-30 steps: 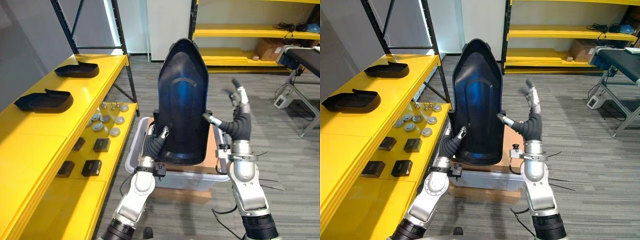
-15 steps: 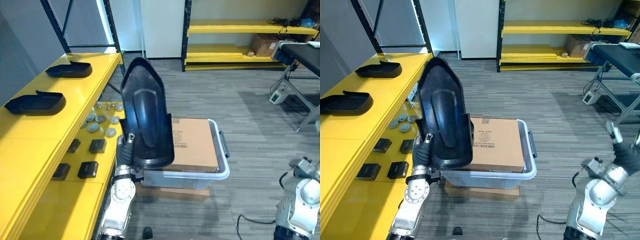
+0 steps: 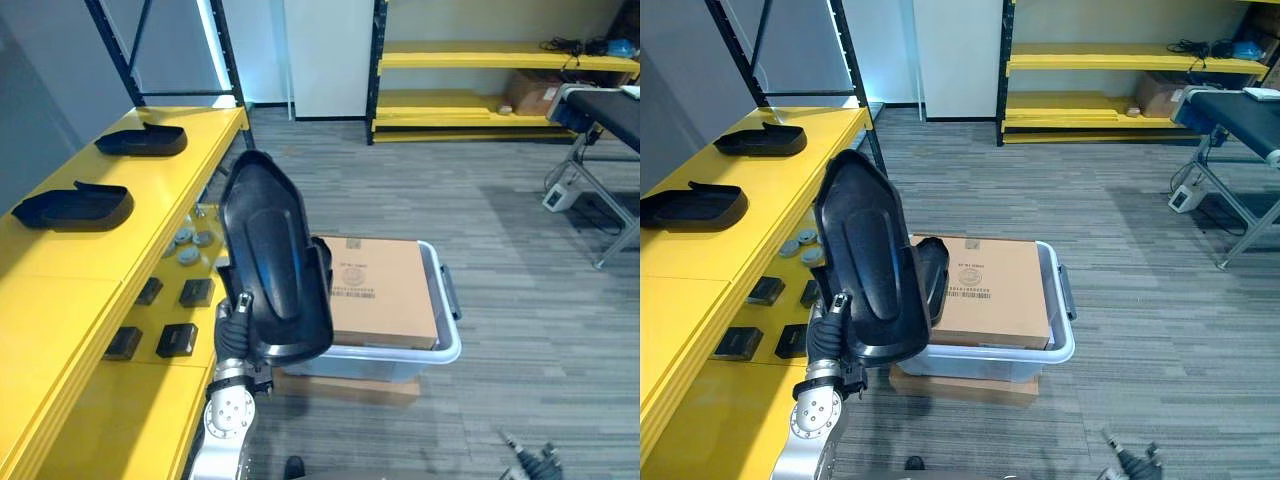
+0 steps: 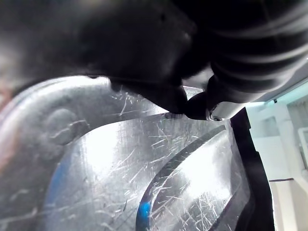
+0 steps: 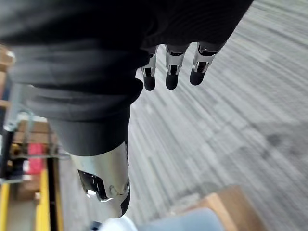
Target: Walk over and take plastic housings, then place them on the shelf
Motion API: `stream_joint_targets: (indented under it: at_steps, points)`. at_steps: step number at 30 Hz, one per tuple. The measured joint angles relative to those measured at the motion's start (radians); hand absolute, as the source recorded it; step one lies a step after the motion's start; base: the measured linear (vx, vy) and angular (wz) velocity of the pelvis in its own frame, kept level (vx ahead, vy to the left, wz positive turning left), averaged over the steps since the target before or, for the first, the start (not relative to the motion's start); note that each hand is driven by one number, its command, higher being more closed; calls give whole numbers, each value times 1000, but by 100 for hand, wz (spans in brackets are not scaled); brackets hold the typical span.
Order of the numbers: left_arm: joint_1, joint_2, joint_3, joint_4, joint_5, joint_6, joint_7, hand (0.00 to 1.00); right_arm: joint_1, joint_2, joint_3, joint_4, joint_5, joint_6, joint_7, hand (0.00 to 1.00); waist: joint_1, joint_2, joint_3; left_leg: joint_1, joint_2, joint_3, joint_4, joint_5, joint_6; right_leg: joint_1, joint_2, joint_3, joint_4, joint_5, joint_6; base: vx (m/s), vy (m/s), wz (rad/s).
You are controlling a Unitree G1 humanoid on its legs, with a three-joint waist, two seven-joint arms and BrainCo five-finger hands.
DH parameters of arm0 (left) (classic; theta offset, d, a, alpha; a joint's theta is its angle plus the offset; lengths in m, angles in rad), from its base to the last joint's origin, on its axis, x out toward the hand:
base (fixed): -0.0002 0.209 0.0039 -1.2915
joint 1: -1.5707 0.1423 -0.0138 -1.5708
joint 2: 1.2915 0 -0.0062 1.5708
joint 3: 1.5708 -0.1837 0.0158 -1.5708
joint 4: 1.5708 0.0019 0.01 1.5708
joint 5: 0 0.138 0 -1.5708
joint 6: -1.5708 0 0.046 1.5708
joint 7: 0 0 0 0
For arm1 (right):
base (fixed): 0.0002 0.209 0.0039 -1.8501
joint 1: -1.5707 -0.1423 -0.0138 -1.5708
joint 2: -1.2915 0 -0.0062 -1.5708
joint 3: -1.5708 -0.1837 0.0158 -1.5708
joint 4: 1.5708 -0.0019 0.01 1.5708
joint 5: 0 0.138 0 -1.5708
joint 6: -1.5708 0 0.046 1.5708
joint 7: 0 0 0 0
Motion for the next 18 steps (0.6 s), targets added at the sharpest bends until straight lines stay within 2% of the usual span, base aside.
stream_joint_targets:
  at_steps: [1,2,3,4,5,7,8,9,10,12,13,14,15,16,17,18]
  points:
    - [-6,-2,-6,-17,-1,-2,0,100,-6,-1,12,18,-6,5,-3,0,0,-9,7,-52,-28,-51,52,5,-1,-6,-26,-68,31,-12,-9,61,-34,145]
    - [-9,-6,-10,-26,-1,-3,0,100,-12,-1,12,27,-8,7,-4,0,-2,-11,11,-76,-43,-61,67,15,13,-4,-37,-111,41,-19,-10,37,-7,205]
    - [-16,-17,-20,-41,-1,-4,2,100,-28,0,7,53,-9,9,-5,0,-2,-11,15,-106,-67,-25,51,27,123,8,-66,-201,36,-24,-14,43,58,219]
    - [-26,-22,-23,-53,-2,-12,6,100,-47,1,2,75,-10,14,-7,0,3,-26,34,-116,-57,99,47,-20,192,29,-87,-280,20,-21,-16,39,63,221]
    - [-33,-22,-24,-56,-2,-16,7,100,-58,-1,3,74,-11,14,-6,0,2,-33,45,-134,-40,197,80,-46,212,43,-99,-325,16,-21,-16,21,53,210]
    - [-56,-29,-38,-53,-2,-16,10,100,-89,-28,7,76,-14,14,-6,0,-3,-25,60,-169,56,554,225,-106,218,97,-115,-464,22,-22,-16,26,43,205]
    - [-58,-29,-44,-53,-3,-16,10,100,-92,-36,9,76,-14,15,-6,0,-9,-19,60,-162,74,629,238,-109,224,114,-114,-494,27,-23,-14,131,144,188]
    - [-70,-20,-65,-51,-3,-17,9,100,-100,-45,9,86,-14,14,-6,0,-12,-18,62,-132,75,689,231,-102,199,148,-129,-538,42,-33,1,134,128,138]
    - [-77,-16,-77,-50,-3,-18,8,100,-107,-50,9,95,-14,15,-6,0,-8,-18,61,-128,63,690,224,-104,196,160,-139,-554,41,-34,4,145,144,141]
    - [-88,-6,-99,-49,-14,-36,5,100,-147,-48,6,102,-15,17,-7,0,-10,-27,66,-137,-1,624,211,-111,174,195,-161,-609,23,-40,24,92,101,107]
    - [-106,-2,-108,-38,-21,-36,2,100,-164,-47,2,109,-18,17,-6,0,-9,-35,71,-136,-37,594,212,-125,180,216,-182,-635,30,-47,41,125,139,94]
    - [-111,-4,-112,-29,-21,-36,1,100,-180,-43,2,124,-20,20,-5,0,-7,-34,71,-133,-58,576,217,-142,179,222,-204,-641,60,-47,40,161,195,88]
    - [-115,-8,-116,-18,-21,-36,0,100,-195,-37,3,134,-28,29,-5,0,-8,-33,72,-124,-86,548,222,-160,189,219,-250,-632,145,-42,32,146,185,64]
    - [-119,-9,-117,-13,-21,-36,-1,100,-196,-34,4,134,-31,32,-5,0,-9,-32,73,-117,-97,536,226,-168,193,215,-276,-622,199,-36,21,175,191,79]
    - [-127,-6,-124,-4,-21,-35,-5,100,-193,-27,6,136,-49,36,-5,0,-15,-30,75,-101,-115,496,233,-186,199,172,-320,-544,339,-12,-73,198,180,77]
    - [-138,-3,-125,5,-21,-35,-9,100,-191,-24,11,142,-56,38,-3,0,-16,-25,79,-88,-121,466,231,-191,198,122,-310,-423,415,-43,-90,230,191,98]
